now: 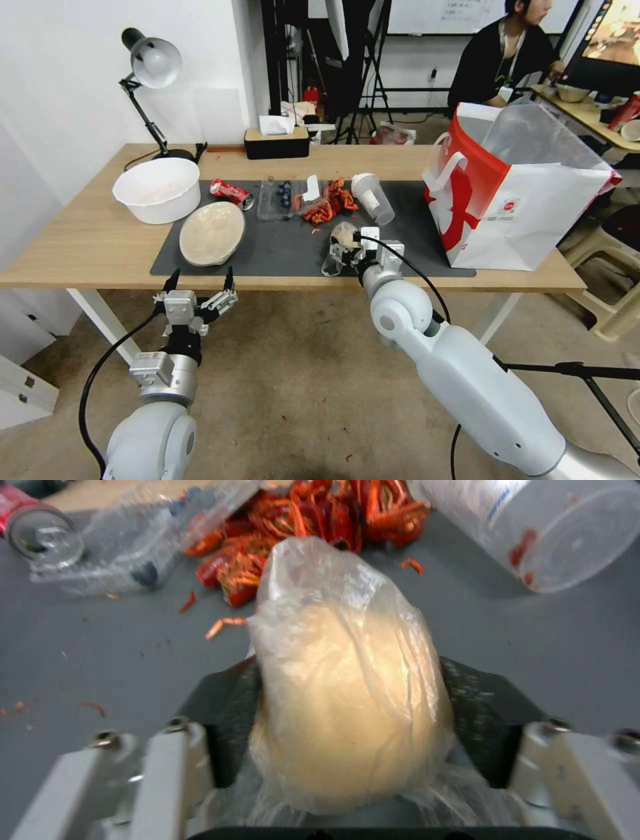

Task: Pick up the trash from the table and place it into the takeout bag.

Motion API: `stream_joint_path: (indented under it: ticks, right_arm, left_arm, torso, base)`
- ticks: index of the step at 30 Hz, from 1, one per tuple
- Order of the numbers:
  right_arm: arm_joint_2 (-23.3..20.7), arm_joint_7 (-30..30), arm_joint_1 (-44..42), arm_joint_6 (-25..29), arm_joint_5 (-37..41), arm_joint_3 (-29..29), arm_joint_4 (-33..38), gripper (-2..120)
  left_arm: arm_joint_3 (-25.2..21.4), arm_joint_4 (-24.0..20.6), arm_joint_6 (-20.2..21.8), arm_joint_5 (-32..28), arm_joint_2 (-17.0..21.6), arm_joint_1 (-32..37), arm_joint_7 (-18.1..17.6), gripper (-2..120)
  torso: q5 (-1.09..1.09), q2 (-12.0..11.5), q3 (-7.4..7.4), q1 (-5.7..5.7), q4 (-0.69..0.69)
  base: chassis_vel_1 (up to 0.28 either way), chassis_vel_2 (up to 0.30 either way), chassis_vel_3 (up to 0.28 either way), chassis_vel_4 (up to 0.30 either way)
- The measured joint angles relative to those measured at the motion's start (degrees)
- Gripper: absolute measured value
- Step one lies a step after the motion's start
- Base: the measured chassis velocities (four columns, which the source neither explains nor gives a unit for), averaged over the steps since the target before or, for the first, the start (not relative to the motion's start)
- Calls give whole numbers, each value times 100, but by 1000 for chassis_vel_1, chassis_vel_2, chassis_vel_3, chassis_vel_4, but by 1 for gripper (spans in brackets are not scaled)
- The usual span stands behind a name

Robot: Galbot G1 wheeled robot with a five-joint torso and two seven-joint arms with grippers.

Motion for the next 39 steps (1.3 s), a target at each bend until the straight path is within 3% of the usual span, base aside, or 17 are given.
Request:
stream_joint_path:
  ticks: [4, 13, 16, 22, 29, 34, 39]
  right_arm:
    - [8, 76, -30, -64, 32, -3, 23, 39]
    - [-14, 102, -54, 2, 70, 79, 137, 14]
    - [-33, -67, -87, 260, 85, 243, 386, 6]
    - [-150, -531, -91, 664, 83, 761, 940, 6]
    - [-656, -998, 209, 936, 140, 1942, 1489, 6]
    - [-932, -903, 408, 883, 267, 2376, 1536, 6]
    - [-1278, -162, 806, 370, 512, 2788, 1348, 6]
  left_arm:
    - [6, 4, -7, 1, -3, -1, -2, 100]
    - [11, 17, -34, 8, -3, 18, -2, 100]
    - [2, 22, -45, 21, -3, 18, -3, 100]
    - [-24, 25, -48, 23, 11, 15, -4, 100]
    - [6, 39, -50, 57, 5, 13, -4, 100]
    - [49, 51, -58, 92, -2, 14, -4, 100]
    - [132, 58, -77, 139, -27, 18, -2, 100]
  torso:
    - [0, 0, 0, 0, 0]
    - [0, 0, 0, 0, 0]
    - [1, 0, 0, 1, 0]
    - [1, 0, 0, 0, 0]
    - [2, 0, 0, 0, 0]
    - [1, 0, 0, 0, -1]
    - [2, 0, 0, 0, 0]
  base:
    - [0, 0, 0, 0]
    - [0, 0, 0, 0]
    - [0, 0, 0, 0]
    - [0, 0, 0, 0]
    - [0, 0, 0, 0]
    - [0, 0, 0, 0]
    - [0, 0, 0, 0]
